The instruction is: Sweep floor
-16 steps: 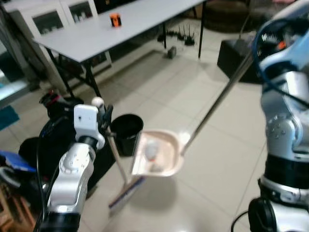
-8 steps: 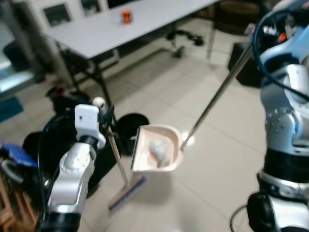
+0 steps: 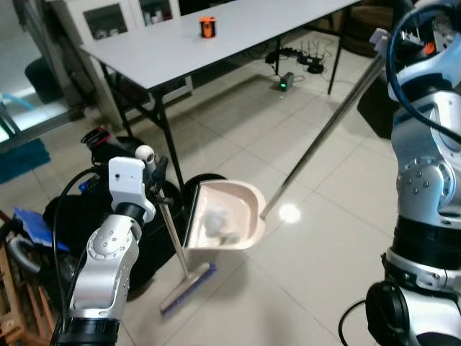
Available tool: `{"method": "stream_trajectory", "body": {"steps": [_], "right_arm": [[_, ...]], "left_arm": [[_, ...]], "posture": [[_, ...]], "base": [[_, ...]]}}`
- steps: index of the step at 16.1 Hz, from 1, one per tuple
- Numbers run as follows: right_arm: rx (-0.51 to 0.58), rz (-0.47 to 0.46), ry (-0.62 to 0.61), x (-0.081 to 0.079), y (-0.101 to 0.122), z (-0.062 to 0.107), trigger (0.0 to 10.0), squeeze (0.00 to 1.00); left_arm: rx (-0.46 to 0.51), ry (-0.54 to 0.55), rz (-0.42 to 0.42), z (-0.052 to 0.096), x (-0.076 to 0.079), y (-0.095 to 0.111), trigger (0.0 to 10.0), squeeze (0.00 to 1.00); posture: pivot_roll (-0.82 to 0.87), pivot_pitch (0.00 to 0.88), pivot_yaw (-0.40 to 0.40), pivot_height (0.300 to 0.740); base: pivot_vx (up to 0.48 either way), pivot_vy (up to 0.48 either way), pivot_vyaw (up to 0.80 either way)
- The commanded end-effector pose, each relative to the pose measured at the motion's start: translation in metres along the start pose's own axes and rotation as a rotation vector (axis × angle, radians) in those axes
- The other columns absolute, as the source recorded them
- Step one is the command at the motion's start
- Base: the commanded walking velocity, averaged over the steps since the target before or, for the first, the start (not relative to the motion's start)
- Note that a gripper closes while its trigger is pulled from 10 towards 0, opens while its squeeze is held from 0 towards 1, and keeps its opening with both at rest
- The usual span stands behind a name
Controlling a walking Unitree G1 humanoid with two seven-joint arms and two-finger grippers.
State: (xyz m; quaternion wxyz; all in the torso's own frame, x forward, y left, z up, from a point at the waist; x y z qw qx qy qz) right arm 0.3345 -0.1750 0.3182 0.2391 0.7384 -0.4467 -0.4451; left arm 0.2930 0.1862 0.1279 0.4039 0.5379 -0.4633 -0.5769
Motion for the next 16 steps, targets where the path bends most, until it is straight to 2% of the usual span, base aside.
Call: {"method": "stream_trajectory", "body": {"steps": [1, 11, 16], "right_arm": [[0.047, -0.025, 0.046, -0.0120, 0.0091, -0.0035, 10.0, 0.00], [0.059, -0.030, 0.041, -0.0127, 0.0085, -0.0004, 10.0, 0.00], [0.042, 0.011, 0.055, -0.0139, 0.0013, 0.0015, 10.0, 0.00]], "left_arm": [[0.022, 0.018, -0.032, -0.0006, -0.0075, 0.0066, 10.0, 0.00], [0.009, 0.024, -0.040, 0.0043, -0.0132, 0.0046, 10.0, 0.00], [0.002, 0.050, -0.018, 0.0074, -0.0127, 0.0005, 10.0, 0.00]], "posture": [[0.00, 0.000, 0.085, 0.740], [0.03, 0.000, 0.092, 0.740], [0.03, 0.000, 0.074, 0.740]], "base": [[0.337, 0.000, 0.00], [0.340, 0.000, 0.00], [0.340, 0.000, 0.00]]}}
Point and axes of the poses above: a point about 5 cm out from each wrist's last joint towards the gripper, its own z axis pointing back from the gripper into the wrist, its own y axis along the axis of the wrist's last joint, x = y × z, the point moved 1 cm from there along -z, pointing out of the wrist towards the gripper, and after that the axes turned 11 degrees about -z, right-handed, at the moved point
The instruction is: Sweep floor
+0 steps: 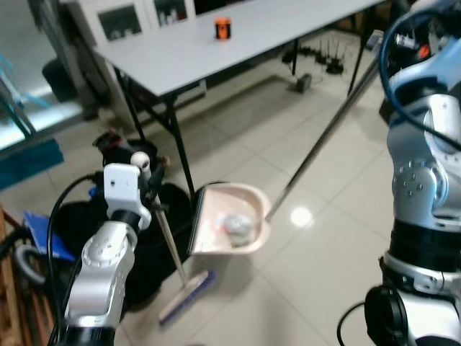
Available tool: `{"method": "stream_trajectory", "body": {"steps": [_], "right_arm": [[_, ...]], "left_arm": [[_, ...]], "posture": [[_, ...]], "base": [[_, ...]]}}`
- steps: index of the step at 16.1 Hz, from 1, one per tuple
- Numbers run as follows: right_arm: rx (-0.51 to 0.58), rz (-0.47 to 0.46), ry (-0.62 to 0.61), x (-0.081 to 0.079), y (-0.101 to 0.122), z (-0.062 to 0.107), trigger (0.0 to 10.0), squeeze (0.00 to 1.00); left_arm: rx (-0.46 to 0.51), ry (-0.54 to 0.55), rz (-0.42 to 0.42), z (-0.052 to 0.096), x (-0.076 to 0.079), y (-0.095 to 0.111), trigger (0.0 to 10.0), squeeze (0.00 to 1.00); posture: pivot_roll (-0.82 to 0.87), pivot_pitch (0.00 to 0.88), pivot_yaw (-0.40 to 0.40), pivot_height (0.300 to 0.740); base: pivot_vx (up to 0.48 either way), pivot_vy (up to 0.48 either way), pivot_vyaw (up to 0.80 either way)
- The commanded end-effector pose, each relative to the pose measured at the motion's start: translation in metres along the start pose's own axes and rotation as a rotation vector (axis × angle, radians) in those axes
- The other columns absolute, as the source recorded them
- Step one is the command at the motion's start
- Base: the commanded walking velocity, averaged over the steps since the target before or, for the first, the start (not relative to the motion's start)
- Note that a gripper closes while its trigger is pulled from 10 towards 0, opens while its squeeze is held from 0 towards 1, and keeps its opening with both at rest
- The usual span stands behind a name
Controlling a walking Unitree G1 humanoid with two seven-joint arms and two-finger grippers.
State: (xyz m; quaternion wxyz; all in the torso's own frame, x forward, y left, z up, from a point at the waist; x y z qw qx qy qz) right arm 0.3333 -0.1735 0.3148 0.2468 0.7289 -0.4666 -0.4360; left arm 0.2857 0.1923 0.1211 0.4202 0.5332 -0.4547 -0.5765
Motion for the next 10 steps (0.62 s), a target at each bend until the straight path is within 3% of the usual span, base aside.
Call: {"method": "stream_trajectory", "body": {"steps": [1, 5, 8, 10], "right_arm": [[0.034, -0.034, 0.056, -0.0138, 0.0040, -0.0016, 10.0, 0.00], [0.021, -0.008, 0.077, -0.0160, -0.0011, -0.0032, 10.0, 0.00], [0.023, -0.011, 0.083, -0.0182, -0.0023, -0.0018, 10.0, 0.00], [0.036, -0.030, 0.059, -0.0149, -0.0009, -0.0008, 10.0, 0.00]], "left_arm": [[0.035, 0.042, -0.032, 0.0009, -0.0088, 0.0083, 10.0, 0.00], [0.030, 0.053, -0.035, 0.0079, -0.0088, 0.0056, 10.0, 0.00], [0.030, 0.049, -0.038, 0.0074, -0.0086, 0.0056, 10.0, 0.00], [0.033, 0.043, -0.042, 0.0058, -0.0086, 0.0064, 10.0, 0.00]], "posture": [[0.03, 0.000, 0.053, 0.740], [0.04, 0.000, 0.044, 0.740], [0.04, 0.000, 0.053, 0.740], [0.04, 0.000, 0.060, 0.740]], "base": [[0.337, 0.000, 0.00], [0.346, 0.000, 0.00], [0.360, 0.000, 0.59], [0.362, 0.000, 0.00]]}}
Point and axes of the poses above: a point about 5 cm out from each wrist's last joint towards the gripper, its own z axis pointing back from the gripper into the wrist, its own y axis along the axis of the wrist's last joint, x = y × z, the point moved 1 cm from there along -z, pointing out of the wrist towards the gripper, and after that the axes turned 11 degrees about -z, right-handed, at the moved point
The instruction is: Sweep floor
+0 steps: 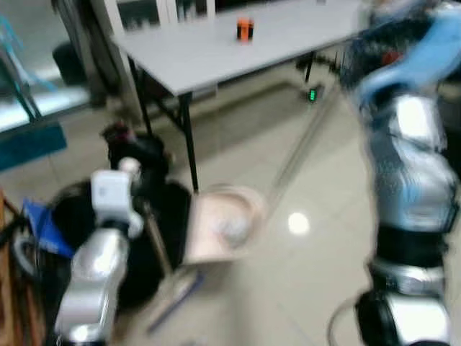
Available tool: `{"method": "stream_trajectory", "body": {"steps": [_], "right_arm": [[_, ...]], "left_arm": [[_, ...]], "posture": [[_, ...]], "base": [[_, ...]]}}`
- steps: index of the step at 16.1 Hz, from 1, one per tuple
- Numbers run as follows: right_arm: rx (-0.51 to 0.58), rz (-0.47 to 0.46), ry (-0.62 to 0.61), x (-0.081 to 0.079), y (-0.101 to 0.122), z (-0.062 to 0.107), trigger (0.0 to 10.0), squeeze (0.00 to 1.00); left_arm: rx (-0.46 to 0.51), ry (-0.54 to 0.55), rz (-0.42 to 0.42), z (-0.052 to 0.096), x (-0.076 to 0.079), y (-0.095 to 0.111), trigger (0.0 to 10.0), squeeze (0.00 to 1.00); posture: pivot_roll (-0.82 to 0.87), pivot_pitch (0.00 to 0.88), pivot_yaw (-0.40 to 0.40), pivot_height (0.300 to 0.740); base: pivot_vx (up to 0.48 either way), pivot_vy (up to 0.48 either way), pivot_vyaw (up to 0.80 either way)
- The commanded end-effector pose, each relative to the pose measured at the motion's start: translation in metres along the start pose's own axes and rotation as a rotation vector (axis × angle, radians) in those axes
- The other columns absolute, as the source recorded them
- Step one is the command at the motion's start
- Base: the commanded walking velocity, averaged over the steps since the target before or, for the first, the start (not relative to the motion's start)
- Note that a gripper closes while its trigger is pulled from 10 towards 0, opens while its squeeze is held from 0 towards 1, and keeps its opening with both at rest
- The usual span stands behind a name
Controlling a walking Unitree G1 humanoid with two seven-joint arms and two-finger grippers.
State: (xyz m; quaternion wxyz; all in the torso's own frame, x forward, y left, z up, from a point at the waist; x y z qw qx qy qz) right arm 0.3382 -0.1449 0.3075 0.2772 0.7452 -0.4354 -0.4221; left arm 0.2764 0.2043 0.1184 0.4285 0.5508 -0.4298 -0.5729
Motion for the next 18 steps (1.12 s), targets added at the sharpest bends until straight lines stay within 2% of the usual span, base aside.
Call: {"method": "stream_trajectory", "body": {"steps": [1, 18], "right_arm": [[0.089, 0.001, -0.020, 0.007, 0.020, 0.000, 10.0, 0.00], [0.107, -0.032, -0.075, 0.020, 0.023, 0.002, 10.0, 0.00]], "left_arm": [[0.053, -0.010, -0.012, -0.004, 0.002, 0.012, 10.0, 0.00], [0.043, -0.024, -0.017, -0.003, 0.002, 0.008, 10.0, 0.00]], "posture": [[0.04, 0.000, 0.061, 0.740], [0.04, 0.000, 0.062, 0.740]], "base": [[0.364, 0.000, 0.00], [0.360, 0.000, 0.00]]}}
Point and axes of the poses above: a point about 5 cm out from each wrist's last joint towards the gripper, its own z axis pointing back from the gripper into the wrist, its own y axis along the axis of the wrist's last joint, x = y × z, the point moved 1 cm from there along -z, pointing out of the wrist towards the gripper, and after that the axes turned 11 degrees about -z, right-handed, at the moved point
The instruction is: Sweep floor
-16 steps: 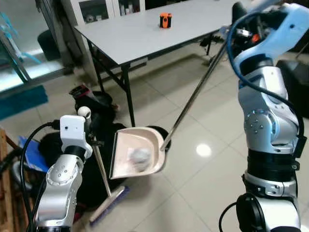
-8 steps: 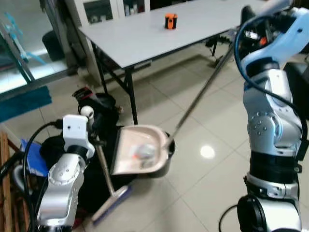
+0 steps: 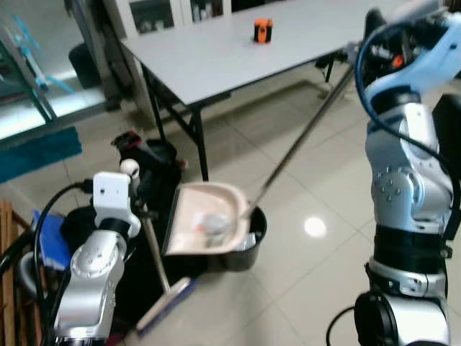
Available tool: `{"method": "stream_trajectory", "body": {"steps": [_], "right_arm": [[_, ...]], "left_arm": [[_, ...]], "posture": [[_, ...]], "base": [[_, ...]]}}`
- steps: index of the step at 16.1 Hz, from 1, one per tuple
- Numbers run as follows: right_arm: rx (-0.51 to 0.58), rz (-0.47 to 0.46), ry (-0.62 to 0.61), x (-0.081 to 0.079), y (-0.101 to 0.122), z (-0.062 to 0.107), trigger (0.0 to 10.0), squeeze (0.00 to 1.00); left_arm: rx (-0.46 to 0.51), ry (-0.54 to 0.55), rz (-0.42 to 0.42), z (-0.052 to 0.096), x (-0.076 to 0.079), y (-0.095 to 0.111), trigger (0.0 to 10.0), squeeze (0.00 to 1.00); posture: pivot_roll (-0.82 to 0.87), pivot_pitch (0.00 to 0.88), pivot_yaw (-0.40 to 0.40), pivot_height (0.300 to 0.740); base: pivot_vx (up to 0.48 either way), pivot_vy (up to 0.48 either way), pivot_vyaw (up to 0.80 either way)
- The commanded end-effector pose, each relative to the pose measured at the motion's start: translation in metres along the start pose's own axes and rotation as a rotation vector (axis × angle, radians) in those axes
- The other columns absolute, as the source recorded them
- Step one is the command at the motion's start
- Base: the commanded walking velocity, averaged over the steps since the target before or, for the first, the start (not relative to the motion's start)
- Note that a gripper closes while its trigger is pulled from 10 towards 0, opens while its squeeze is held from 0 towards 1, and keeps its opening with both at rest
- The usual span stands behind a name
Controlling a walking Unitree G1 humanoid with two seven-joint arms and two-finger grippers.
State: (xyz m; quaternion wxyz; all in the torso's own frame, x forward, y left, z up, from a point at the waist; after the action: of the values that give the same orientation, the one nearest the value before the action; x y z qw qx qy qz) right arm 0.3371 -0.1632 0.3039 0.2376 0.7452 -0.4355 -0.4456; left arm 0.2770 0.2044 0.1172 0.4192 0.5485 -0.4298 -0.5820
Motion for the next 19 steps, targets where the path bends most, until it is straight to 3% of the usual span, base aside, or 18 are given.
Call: {"method": "stream_trajectory", "body": {"steps": [1, 9, 19], "right_arm": [[0.069, 0.012, -0.004, 0.0018, 0.0165, -0.0028, 10.0, 0.00], [0.069, 0.017, -0.003, 0.0023, 0.0164, -0.0035, 10.0, 0.00], [0.082, 0.073, -0.012, 0.0043, 0.0106, -0.0030, 10.0, 0.00]], "left_arm": [[0.043, -0.003, -0.001, -0.0029, 0.0018, 0.0092, 10.0, 0.00], [0.047, -0.005, 0.002, -0.0037, 0.0022, 0.0089, 10.0, 0.00], [0.039, -0.004, 0.008, -0.0042, 0.0032, 0.0097, 10.0, 0.00]], "posture": [[0.04, 0.000, 0.064, 0.740], [0.04, 0.000, 0.062, 0.740], [0.04, 0.000, 0.065, 0.740]], "base": [[0.360, 0.000, 0.00], [0.362, 0.000, 0.00], [0.000, 0.000, 0.00]]}}
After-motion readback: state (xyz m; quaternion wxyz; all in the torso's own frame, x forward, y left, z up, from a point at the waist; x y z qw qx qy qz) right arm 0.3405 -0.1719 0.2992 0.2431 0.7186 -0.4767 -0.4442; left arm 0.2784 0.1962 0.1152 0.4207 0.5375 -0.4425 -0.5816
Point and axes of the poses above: a point about 5 cm out from each wrist's last joint towards the gripper, its own z axis pointing back from the gripper into the wrist, its own y axis along the axis of the wrist's last joint, x = y × z, the point moved 1 cm from there along -z, pointing out of the wrist towards the gripper, and after that the axes turned 11 degrees about -z, right-handed, at the moved point
